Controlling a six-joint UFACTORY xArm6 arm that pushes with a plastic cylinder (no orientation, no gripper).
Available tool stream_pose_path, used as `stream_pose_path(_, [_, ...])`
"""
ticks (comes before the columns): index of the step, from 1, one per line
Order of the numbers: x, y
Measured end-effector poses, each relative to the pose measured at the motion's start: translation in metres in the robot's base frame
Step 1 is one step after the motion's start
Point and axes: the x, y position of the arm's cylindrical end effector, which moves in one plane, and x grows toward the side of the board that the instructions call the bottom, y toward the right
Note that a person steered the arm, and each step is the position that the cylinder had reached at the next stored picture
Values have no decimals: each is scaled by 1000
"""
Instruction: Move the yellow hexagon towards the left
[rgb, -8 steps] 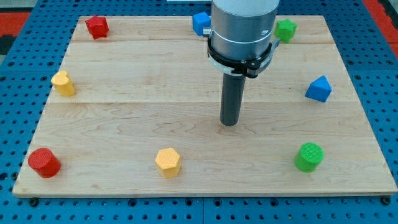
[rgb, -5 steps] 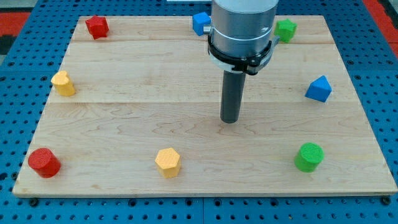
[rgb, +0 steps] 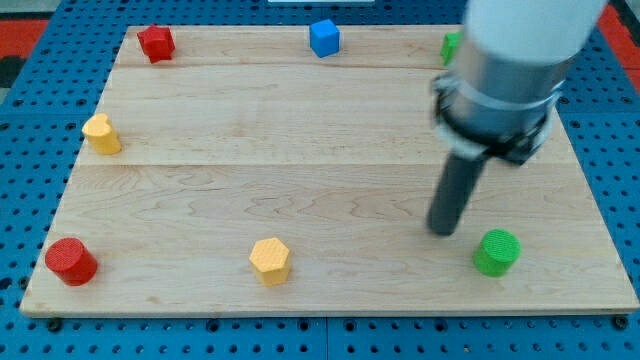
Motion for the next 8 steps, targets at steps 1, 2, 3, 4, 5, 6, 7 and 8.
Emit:
stream_pose_path(1, [38,-83])
stream_pose_path(2, [40,-172])
stream_pose_path(3, [15,-190])
stream_pose_path(4, [-27,-219])
stream_pose_path(5, [5,-207])
stream_pose_path(6, [19,-250])
stream_pose_path(7, [-12,-295])
stream_pose_path(8, [-59,-295])
